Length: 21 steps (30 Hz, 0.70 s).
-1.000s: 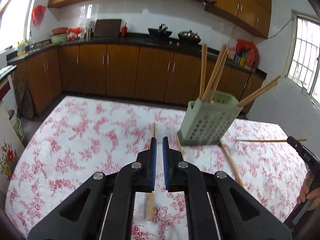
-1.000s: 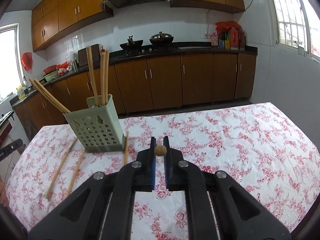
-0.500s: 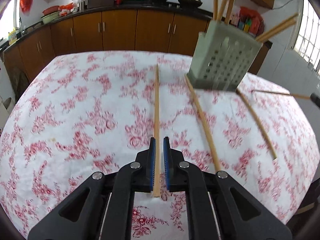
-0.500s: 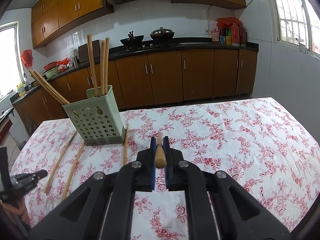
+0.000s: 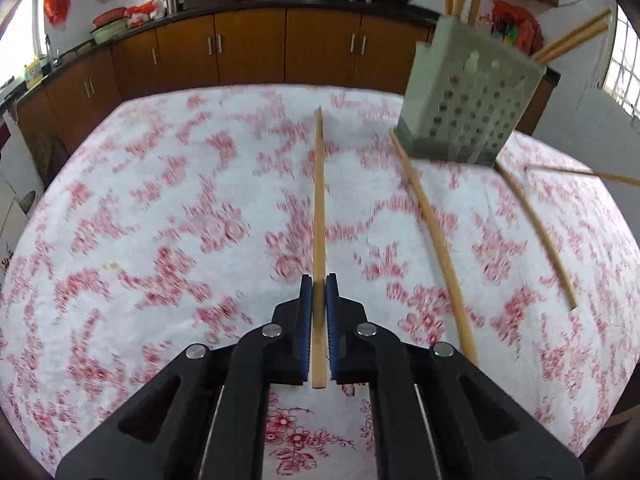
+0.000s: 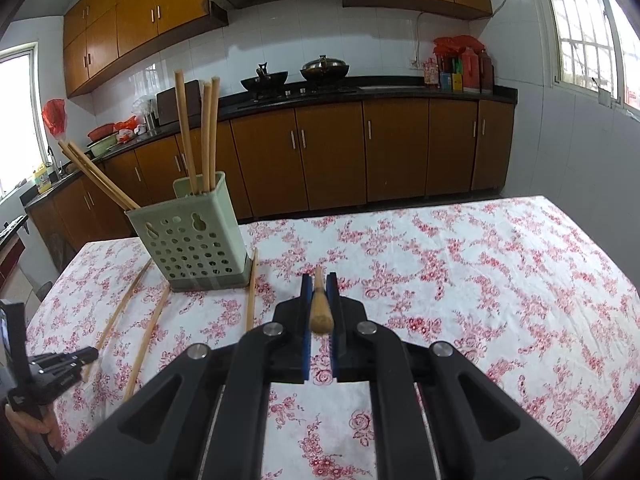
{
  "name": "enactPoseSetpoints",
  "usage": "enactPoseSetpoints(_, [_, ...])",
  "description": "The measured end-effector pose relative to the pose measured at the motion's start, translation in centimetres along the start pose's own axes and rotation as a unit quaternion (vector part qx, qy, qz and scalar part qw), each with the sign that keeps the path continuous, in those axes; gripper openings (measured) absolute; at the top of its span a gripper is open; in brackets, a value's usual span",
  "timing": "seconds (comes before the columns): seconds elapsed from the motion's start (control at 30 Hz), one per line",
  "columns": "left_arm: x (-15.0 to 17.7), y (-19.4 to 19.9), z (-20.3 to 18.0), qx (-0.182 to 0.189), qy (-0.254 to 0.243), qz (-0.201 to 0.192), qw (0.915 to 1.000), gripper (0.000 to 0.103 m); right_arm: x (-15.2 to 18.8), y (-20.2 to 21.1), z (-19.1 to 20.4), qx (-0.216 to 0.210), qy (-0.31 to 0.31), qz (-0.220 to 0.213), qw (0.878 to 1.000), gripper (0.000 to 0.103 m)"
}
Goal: Organize utensils
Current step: 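Lift the chopstick with the left tool while the right tool lifts its chopstick, then drop the chopsticks into the green holder from both tools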
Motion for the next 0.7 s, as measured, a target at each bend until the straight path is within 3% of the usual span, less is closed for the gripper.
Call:
enactPoseSetpoints(0.2, [-3.7,5.5,-0.3,0.033,0.014,-0.072,0.9967,0.007,-1.6,1.3,-0.6,0.007,-0.002,-0.027,1.000,0.008])
enactPoseSetpoints(0.4, [-7.4,9.7,-1.5,0.060,0.030,-0.140,0.9879,0.007,-2.9,2.5,-0.8,0.010,-0.003,-0.051,0.999,0.008])
enactPoseSetpoints(0.7, [-9.1,11.6,-1.9,0.064,0.041,-0.173,0.9820,0.007,-3.6,2.9,-0.7,0.006,-0.003,-0.061,0.998,0.008])
Point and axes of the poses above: each gripper's, at about its wrist camera, not at the fingertips, and y roughly against the way its jaws point, z to its left, x to its underside, the point moved 4 cm from there along -y, roughly the way its jaws point, and after that the axes turned 11 degrees about y, right-handed, at the moved point
